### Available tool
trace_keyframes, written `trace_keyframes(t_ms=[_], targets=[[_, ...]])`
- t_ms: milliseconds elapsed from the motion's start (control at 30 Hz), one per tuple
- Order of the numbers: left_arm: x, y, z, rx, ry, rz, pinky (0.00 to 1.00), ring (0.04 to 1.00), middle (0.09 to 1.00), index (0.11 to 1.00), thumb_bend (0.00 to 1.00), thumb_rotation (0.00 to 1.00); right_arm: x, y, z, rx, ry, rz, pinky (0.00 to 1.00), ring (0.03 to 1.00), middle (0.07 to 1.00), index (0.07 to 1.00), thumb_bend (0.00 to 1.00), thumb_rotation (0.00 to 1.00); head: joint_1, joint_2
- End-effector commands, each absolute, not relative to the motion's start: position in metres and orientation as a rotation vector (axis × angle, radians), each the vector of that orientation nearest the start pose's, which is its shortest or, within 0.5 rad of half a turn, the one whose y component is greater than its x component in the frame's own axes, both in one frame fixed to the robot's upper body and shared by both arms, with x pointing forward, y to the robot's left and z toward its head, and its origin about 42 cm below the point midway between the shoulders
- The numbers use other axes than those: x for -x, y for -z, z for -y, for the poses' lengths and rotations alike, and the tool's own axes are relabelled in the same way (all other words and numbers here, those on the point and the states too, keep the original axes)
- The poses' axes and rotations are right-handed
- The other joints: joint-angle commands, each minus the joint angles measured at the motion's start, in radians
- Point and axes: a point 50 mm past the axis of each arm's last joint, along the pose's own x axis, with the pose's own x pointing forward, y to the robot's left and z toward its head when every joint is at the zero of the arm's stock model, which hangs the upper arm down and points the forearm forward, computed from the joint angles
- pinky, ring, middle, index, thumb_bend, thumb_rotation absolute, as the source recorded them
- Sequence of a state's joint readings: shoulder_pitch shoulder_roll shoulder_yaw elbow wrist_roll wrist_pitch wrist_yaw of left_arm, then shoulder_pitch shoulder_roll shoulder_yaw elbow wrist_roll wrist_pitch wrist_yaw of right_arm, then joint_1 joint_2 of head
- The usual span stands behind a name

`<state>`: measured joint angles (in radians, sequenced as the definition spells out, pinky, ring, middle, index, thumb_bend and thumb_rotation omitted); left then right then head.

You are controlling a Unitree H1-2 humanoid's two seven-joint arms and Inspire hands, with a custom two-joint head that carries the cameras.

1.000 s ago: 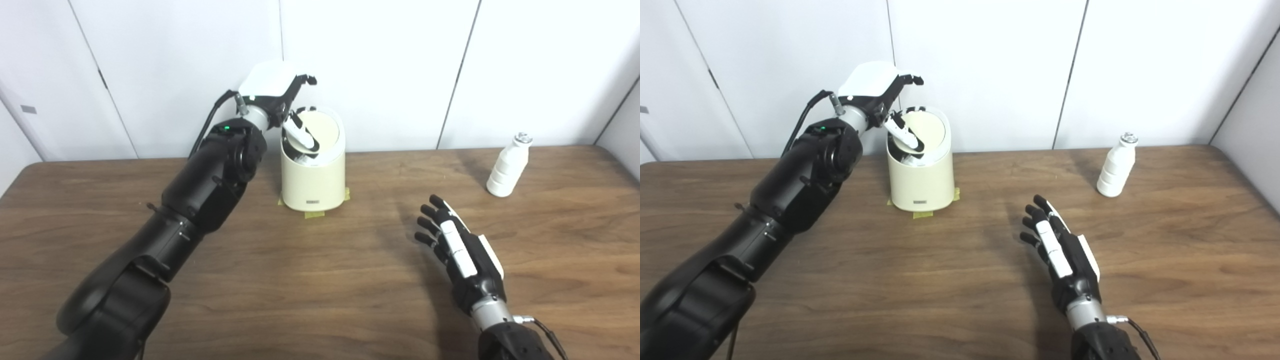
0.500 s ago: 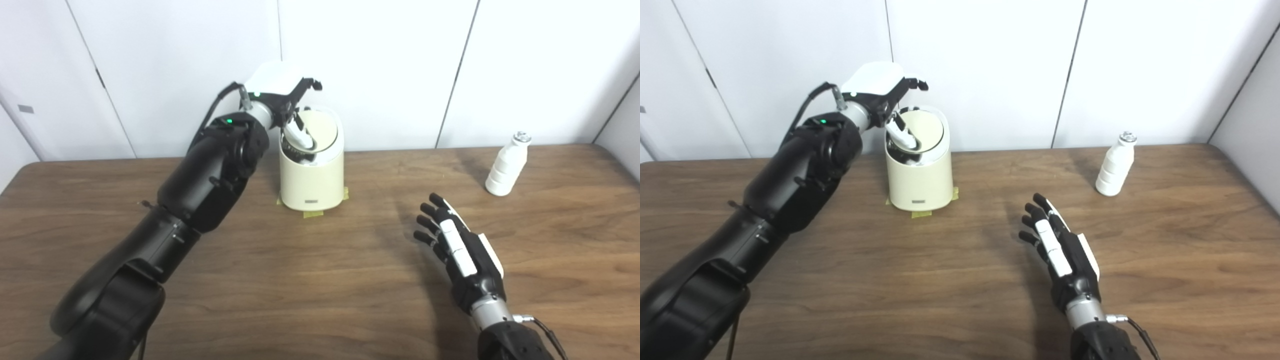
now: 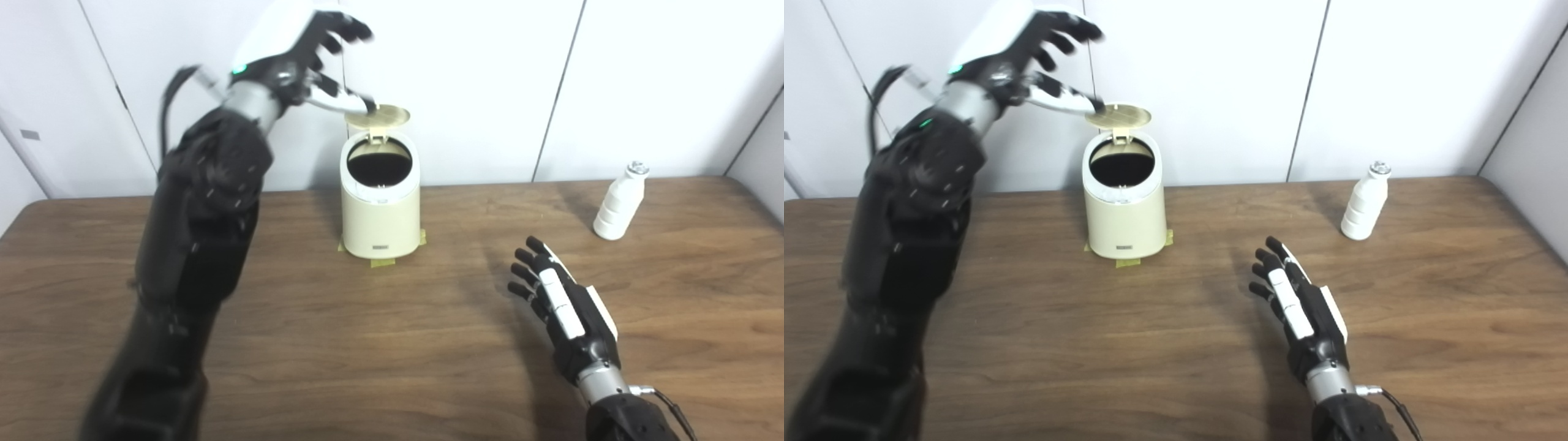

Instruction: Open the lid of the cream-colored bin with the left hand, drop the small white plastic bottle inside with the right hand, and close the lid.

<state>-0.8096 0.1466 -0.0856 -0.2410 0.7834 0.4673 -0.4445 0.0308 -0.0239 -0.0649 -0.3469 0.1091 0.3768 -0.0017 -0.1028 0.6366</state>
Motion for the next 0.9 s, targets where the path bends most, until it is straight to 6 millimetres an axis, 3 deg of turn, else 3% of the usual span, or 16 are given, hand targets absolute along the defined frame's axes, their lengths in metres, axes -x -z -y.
trace_keyframes(t_ms=[0,200,267,367,467,600,633,667,867], targets=[[-0.405,-0.431,-0.168,-0.810,0.020,0.528,0.58,0.707,0.738,0.725,0.64,0.00,-0.270,-0.175,0.234,-0.086,0.025,0.023,0.83,0.890,0.896,0.920,0.64,0.75,0.000,0.002],[-0.381,-0.390,-0.198,-0.630,-0.018,0.449,0.61,0.702,0.727,0.733,0.57,0.00,-0.269,-0.175,0.236,-0.087,0.038,0.031,0.83,0.891,0.896,0.918,0.64,0.75,0.001,0.007],[-0.372,-0.367,-0.208,-0.573,-0.043,0.415,0.57,0.699,0.729,0.732,0.54,0.00,-0.269,-0.176,0.236,-0.085,0.049,0.046,0.82,0.879,0.889,0.909,0.64,0.73,0.000,0.007],[-0.360,-0.330,-0.223,-0.486,-0.069,0.356,0.62,0.720,0.753,0.766,0.54,0.01,-0.269,-0.178,0.237,-0.085,0.057,0.070,0.80,0.865,0.880,0.897,0.64,0.71,-0.005,0.010],[-0.348,-0.298,-0.234,-0.404,-0.079,0.311,0.65,0.733,0.780,0.808,0.54,0.10,-0.269,-0.180,0.240,-0.096,0.076,0.104,0.77,0.851,0.869,0.875,0.60,0.65,-0.004,0.011],[-0.326,-0.259,-0.239,-0.169,-0.060,0.203,0.69,0.742,0.795,0.838,0.51,0.22,-0.273,-0.176,0.245,-0.079,0.148,0.197,0.74,0.823,0.844,0.856,0.53,0.51,-0.018,0.013],[-0.322,-0.252,-0.240,-0.148,-0.046,0.186,0.78,0.799,0.834,0.874,0.50,0.33,-0.274,-0.175,0.247,-0.077,0.159,0.216,0.74,0.818,0.839,0.850,0.54,0.47,-0.023,0.013],[-0.317,-0.245,-0.241,-0.141,-0.031,0.176,0.80,0.812,0.846,0.889,0.50,0.39,-0.275,-0.173,0.248,-0.077,0.169,0.233,0.74,0.821,0.839,0.845,0.55,0.44,-0.034,0.012],[-0.296,-0.218,-0.249,-0.140,0.031,0.115,0.85,0.862,0.914,0.962,0.55,0.55,-0.278,-0.176,0.257,-0.023,0.271,0.278,0.72,0.811,0.837,0.836,0.73,0.26,-0.081,0.016]])
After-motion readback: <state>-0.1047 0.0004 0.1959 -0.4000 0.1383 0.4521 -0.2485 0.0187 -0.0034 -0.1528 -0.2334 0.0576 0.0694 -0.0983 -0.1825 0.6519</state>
